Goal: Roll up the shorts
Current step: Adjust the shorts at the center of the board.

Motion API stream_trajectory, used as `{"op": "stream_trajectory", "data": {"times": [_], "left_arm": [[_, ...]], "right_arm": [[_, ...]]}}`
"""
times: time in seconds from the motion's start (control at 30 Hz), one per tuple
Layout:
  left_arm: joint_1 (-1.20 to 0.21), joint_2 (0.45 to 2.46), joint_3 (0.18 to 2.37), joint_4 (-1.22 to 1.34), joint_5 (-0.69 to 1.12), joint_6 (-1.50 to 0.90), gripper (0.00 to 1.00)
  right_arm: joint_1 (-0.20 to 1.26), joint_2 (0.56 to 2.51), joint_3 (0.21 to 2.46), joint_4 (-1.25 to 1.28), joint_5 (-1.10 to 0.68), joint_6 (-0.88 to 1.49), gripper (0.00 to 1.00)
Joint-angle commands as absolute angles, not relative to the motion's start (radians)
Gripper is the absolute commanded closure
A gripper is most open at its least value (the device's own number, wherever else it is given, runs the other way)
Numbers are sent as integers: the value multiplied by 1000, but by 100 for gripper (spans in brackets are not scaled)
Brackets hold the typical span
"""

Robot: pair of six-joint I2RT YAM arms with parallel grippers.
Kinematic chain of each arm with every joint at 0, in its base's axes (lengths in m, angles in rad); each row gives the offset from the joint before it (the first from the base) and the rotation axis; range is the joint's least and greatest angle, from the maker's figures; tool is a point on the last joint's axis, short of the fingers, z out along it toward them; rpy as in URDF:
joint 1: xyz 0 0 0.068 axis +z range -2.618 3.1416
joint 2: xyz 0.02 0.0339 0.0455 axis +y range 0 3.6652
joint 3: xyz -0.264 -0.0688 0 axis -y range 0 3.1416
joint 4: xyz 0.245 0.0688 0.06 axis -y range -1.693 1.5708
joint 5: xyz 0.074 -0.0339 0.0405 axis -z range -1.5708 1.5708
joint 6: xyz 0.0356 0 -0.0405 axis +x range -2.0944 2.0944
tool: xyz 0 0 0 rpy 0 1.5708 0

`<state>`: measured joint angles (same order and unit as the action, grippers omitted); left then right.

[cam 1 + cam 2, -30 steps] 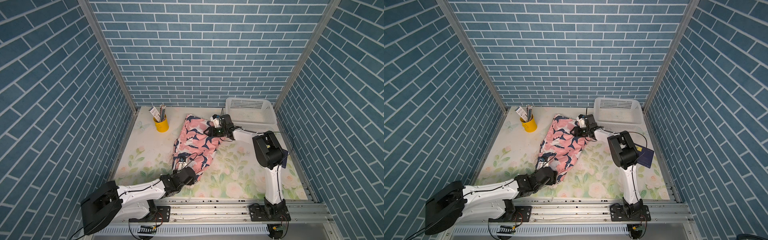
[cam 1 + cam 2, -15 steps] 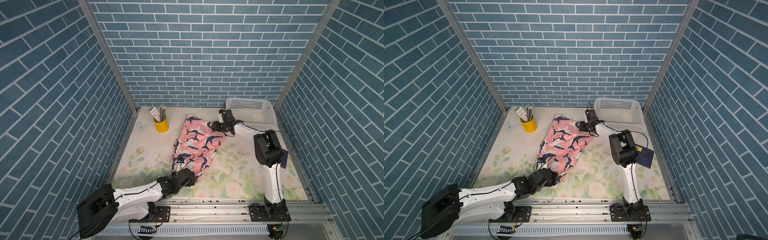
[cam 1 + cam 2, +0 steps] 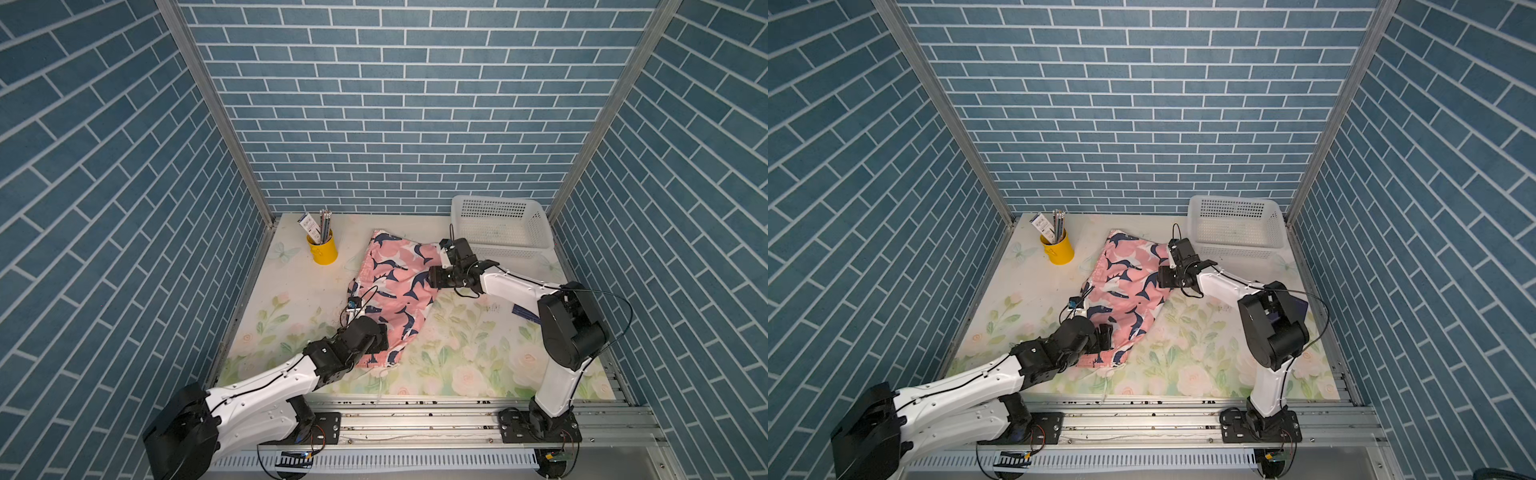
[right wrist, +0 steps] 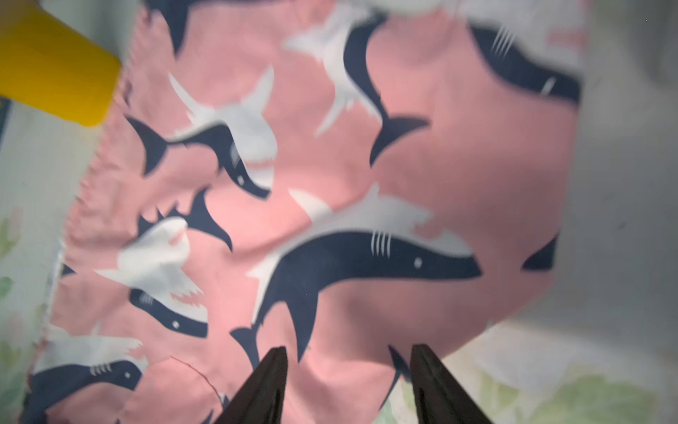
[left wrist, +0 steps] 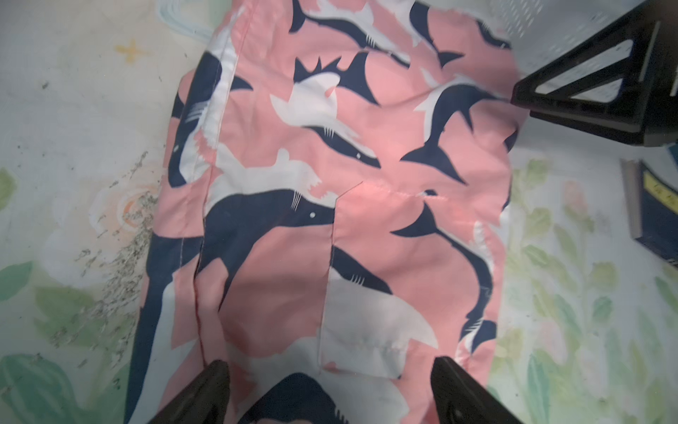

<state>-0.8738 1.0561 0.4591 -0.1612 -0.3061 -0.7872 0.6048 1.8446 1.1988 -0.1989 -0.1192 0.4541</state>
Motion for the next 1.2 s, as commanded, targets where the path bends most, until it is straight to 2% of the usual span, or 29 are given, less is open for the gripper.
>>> {"op": "stream_trajectory", "data": {"times": [0.0, 0.4, 0.57, 0.87, 1.03, 1.17], "left_arm": [[-862, 1109, 449, -161, -294, -778, 12], [-859, 1106, 356, -94, -327, -829, 26], [-856, 1179, 367, -37, -313, -825, 26], [-831, 1329, 478, 1, -298, -751, 24], [-829, 1206, 527, -80, -319, -734, 15], [-821, 1084, 515, -139, -318, -736, 8]], "right_arm": [[641, 1886, 1190, -169, -107, 523, 44], [638, 2088, 1423, -191, -25, 542, 55], [603, 2158, 1536, -213, -12, 517, 56], [557, 2234, 1716, -285, -1, 433, 54], [561, 2103, 1658, -305, -14, 431, 43], [574, 1973, 1525, -302, -23, 435, 40]]}}
